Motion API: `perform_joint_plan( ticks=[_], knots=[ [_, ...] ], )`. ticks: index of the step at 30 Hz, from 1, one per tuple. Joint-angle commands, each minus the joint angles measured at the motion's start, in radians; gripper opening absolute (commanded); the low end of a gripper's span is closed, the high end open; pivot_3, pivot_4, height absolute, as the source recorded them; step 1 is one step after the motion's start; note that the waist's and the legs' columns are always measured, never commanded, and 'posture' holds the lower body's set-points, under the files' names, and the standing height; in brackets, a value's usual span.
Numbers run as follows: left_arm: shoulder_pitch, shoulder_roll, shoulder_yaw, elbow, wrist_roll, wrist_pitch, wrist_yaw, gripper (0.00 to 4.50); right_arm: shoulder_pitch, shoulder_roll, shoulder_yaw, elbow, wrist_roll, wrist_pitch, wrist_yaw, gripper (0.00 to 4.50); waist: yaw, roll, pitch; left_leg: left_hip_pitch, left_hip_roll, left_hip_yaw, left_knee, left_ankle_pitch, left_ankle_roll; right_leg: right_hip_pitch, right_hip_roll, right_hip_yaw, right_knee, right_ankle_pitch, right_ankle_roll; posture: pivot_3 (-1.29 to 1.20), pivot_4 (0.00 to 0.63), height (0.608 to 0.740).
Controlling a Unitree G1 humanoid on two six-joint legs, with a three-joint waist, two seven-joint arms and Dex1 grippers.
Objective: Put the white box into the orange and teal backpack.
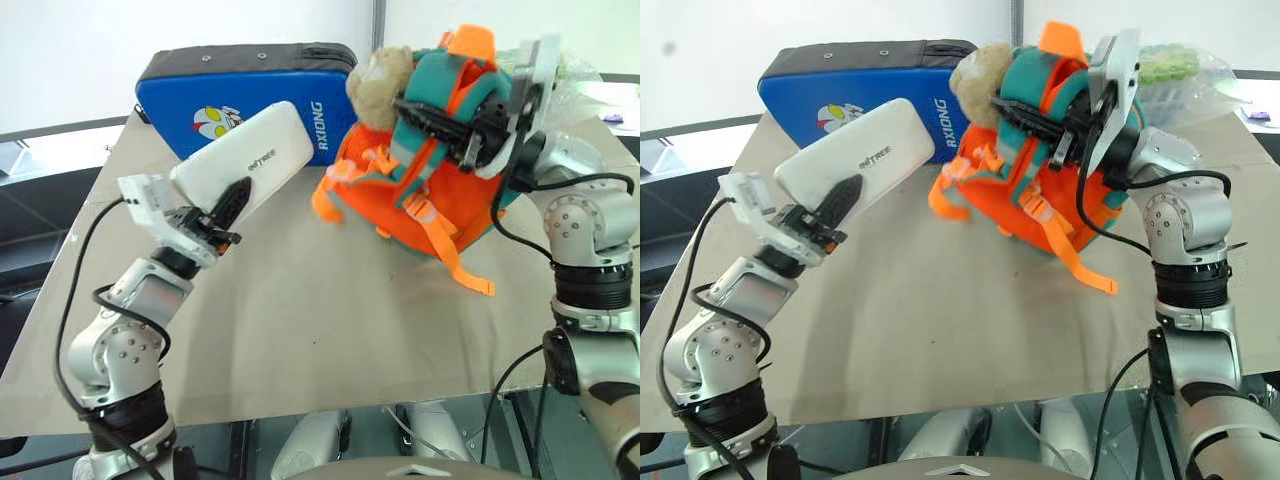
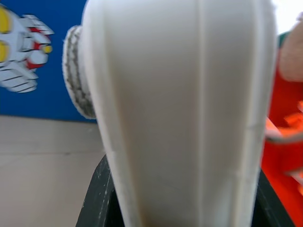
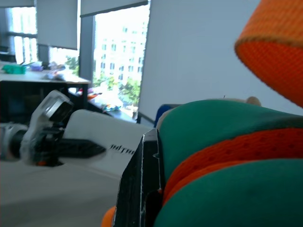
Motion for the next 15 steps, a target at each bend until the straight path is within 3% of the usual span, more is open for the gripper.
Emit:
perform_joint_plan(
  ticks=[1, 7, 10, 15],
  knots=[
    [0.019, 0.042, 0.045, -0.096, -0.066, -0.021, -0.030, 1.10, 0.046, -0.045, 0.037, -0.046, -0.023, 0.015, 0.046, 0.05, 0.000, 0.000, 0.000, 0.000, 0.000, 0.000, 0.000, 0.000, 0.000, 0.000, 0.000, 0.000, 0.000, 0.000, 0.000, 0.00, 0.150, 0.740],
    [0.120, 0.276, 0.158, -0.114, -0.203, 0.019, -0.277, 1.10, 0.124, -0.176, 0.060, -0.035, -0.013, 0.039, 0.205, 0.05, -0.003, 0.001, 0.001, 0.002, 0.001, 0.000, -0.001, 0.000, 0.000, -0.001, 0.001, 0.002, 0.003, 0.001, -0.002, 0.00, 0.150, 0.740],
    [0.131, 0.355, 0.147, -0.111, -0.202, 0.015, -0.377, 1.10, 0.144, -0.235, 0.044, -0.040, 0.022, 0.066, 0.281, 0.05, 0.002, 0.001, 0.001, 0.002, 0.001, 0.001, -0.001, 0.000, 0.000, 0.000, 0.001, 0.002, 0.003, 0.002, -0.003, 0.00, 0.150, 0.740],
    [0.087, 0.434, 0.050, -0.113, -0.155, -0.005, -0.496, 1.10, 0.148, -0.250, 0.026, -0.043, 0.039, 0.066, 0.290, 0.05, 0.004, 0.001, 0.001, 0.003, 0.001, 0.002, -0.001, 0.000, 0.000, 0.001, 0.001, 0.003, 0.002, 0.003, -0.004, 0.00, 0.150, 0.740]
  ],
)
